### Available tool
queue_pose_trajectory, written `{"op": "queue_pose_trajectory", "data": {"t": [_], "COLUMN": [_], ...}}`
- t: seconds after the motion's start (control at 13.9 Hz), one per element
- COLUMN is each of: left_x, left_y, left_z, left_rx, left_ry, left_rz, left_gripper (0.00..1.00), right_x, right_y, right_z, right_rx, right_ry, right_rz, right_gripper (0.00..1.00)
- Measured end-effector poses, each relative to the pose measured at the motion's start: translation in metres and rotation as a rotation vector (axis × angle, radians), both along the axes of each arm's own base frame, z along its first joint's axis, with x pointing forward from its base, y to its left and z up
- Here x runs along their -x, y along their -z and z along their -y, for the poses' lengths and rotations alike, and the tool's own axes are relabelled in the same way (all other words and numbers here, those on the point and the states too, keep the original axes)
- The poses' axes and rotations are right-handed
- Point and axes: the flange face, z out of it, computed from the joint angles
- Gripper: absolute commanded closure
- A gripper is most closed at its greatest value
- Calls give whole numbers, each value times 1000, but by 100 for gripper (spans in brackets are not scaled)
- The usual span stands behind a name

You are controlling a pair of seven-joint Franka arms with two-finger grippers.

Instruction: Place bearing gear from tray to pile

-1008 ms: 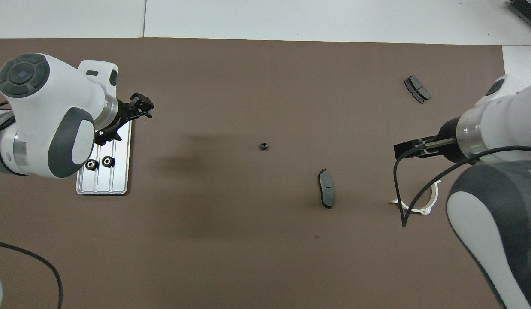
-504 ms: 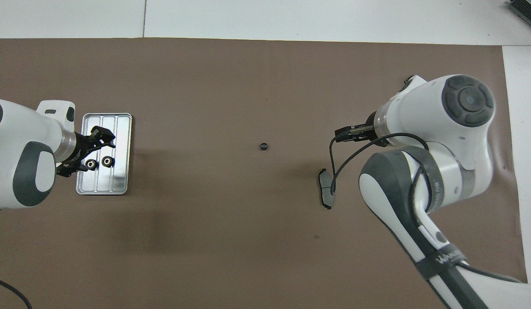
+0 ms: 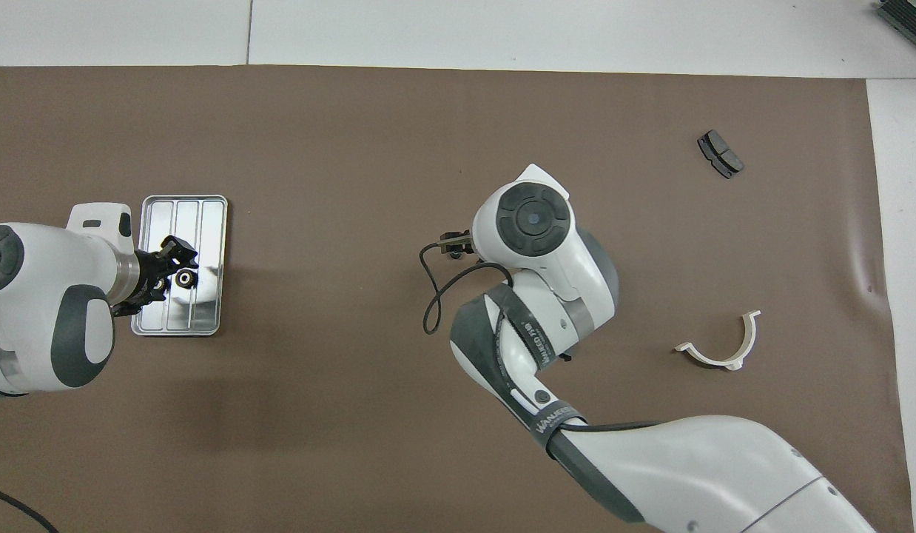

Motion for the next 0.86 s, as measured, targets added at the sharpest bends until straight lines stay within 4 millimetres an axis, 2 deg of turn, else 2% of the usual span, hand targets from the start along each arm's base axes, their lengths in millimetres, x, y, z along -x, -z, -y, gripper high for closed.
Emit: {"op": "queue_pose_trajectory", "data": {"t": [0.07, 0.29, 0.43, 0.65, 0.79, 0.86], "left_x": [-1, -2, -2, -3, -3, -3], "left_y": [4, 8, 9, 9, 9, 9], "left_z": [0, 1, 2, 2, 2, 2], "left_rx": [1, 4, 5, 6, 6, 6], "left_ry": [-1, -22, -28, -37, -38, -39], "left_rz": [1, 3, 6, 9, 10, 9], "left_gripper": [30, 37, 50, 57, 57, 57], "right_x": [-2, -13, -16, -16, -16, -16], "right_y": [9, 34, 38, 38, 38, 39], "right_z": [-11, -18, -18, -19, -19, -19], "right_rx": [13, 23, 23, 23, 23, 24], "right_ry": [-1, 3, 4, 3, 3, 3], "right_rz": [2, -14, -13, -13, -14, -16], "right_gripper": [0, 0, 0, 1, 18, 23]}}
